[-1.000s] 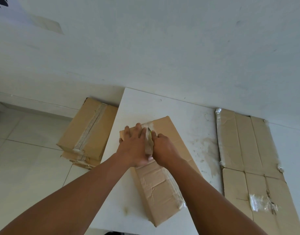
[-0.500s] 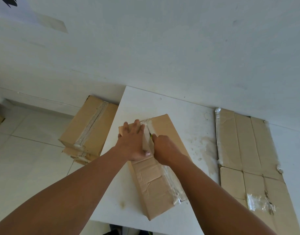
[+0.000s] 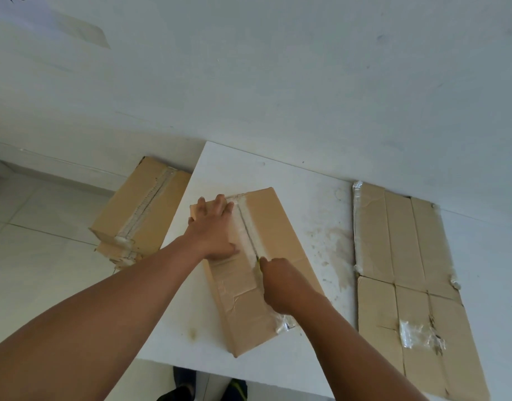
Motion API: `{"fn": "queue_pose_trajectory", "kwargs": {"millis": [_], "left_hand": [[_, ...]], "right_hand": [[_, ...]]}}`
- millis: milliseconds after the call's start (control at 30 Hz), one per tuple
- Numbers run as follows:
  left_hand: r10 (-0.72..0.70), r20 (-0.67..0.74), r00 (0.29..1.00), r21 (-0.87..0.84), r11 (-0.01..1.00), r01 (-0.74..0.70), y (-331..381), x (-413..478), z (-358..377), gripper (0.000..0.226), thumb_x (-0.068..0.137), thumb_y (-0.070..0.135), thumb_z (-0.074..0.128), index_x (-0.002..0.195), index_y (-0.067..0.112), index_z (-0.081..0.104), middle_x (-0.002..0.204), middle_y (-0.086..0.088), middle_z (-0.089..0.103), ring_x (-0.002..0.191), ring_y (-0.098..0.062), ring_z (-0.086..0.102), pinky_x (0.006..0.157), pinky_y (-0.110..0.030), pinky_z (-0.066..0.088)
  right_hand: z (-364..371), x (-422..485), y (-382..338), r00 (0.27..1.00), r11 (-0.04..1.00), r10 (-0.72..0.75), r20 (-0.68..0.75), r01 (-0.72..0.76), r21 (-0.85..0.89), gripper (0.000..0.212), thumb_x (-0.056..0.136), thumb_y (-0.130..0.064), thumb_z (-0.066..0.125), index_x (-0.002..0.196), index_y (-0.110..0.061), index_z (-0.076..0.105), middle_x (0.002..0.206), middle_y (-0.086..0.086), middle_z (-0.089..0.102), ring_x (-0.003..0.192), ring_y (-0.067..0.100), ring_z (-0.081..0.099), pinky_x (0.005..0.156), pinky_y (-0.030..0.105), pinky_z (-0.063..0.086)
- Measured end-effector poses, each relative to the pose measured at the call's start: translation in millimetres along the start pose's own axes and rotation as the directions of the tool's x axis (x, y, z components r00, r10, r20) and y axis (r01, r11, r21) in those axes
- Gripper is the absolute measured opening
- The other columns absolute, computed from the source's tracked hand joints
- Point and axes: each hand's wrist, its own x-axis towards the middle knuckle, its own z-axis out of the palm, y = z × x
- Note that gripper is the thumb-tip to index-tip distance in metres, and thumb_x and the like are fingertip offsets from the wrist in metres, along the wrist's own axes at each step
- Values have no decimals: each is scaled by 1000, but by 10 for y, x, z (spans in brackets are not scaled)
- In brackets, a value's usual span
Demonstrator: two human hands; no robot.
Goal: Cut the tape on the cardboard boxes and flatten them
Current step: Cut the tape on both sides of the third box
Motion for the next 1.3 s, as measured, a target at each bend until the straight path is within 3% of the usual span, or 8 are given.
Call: {"fn": "queue_pose_trajectory", "kwargs": {"millis": [167, 300, 667, 833, 1100, 1200, 1300], "left_hand": [[-68, 15, 998, 73, 995, 67, 244, -291, 6, 112, 85, 54, 68, 160, 25, -10, 157, -5, -43, 142, -45, -37, 115, -74, -3], [-20, 212, 977, 129, 992, -7, 469, -732, 372, 155, 58, 76, 79, 153, 18, -29, 153, -14, -47, 136, -49, -42, 112, -73, -11], [-62, 185, 981, 154, 988, 34, 582, -877, 509, 167, 51, 72, 86, 152, 7, -29, 153, -17, -45, 135, -48, -43, 119, -63, -6], [-84, 157, 984, 142, 988, 62, 592, -874, 543, 169, 46, 72, 88, 153, 10, -27, 154, -15, -44, 136, -47, -43, 120, -63, -4], [-102, 149, 983, 163, 984, 77, 637, -871, 527, 170, 44, 72, 89, 154, 11, -27, 156, -15, -42, 138, -47, -41, 120, -63, -2], [-105, 143, 984, 162, 983, 81, 638, -880, 529, 169, 45, 71, 89, 154, 11, -26, 157, -14, -41, 138, -46, -41, 120, -62, -4], [-113, 142, 983, 157, 984, 90, 656, -887, 513, 168, 45, 70, 90, 155, 13, -24, 157, -13, -41, 138, -46, -41, 120, -62, -5]], "right_hand": [[104, -52, 12, 999, 1000, 9, -36, -8, 18, 53, 94, -5, 49, 145, -8, 36, 113, 13, 55, 96, 25, 61, 67, 29, 41], [95, -76, 30, 999, 1000, -13, -50, 14, 14, 59, 93, -6, 55, 147, -6, 33, 118, 15, 55, 103, 26, 60, 70, 28, 42], [358, -497, 94, 998, 998, 39, -40, -36, 54, 63, 90, -4, 64, 145, -6, 34, 115, 14, 54, 99, 28, 61, 68, 29, 43], [510, -845, 276, 1000, 996, 0, 10, -1, 86, 50, 92, -2, 53, 140, -7, 40, 107, 10, 55, 83, 17, 53, 71, 28, 51], [567, -1003, 310, 1000, 996, -24, 11, 23, 81, 55, 93, -2, 51, 145, -5, 35, 112, 12, 54, 80, 17, 51, 61, 24, 44], [616, -1116, 383, 999, 996, -7, 44, 3, 88, 49, 93, -3, 53, 141, -6, 41, 115, 12, 57, 89, 19, 61, 76, 27, 54], [704, -1227, 393, 999, 996, -2, 42, -1, 88, 62, 94, -2, 50, 151, -4, 27, 122, 13, 55, 101, 19, 58, 83, 25, 48]]}}
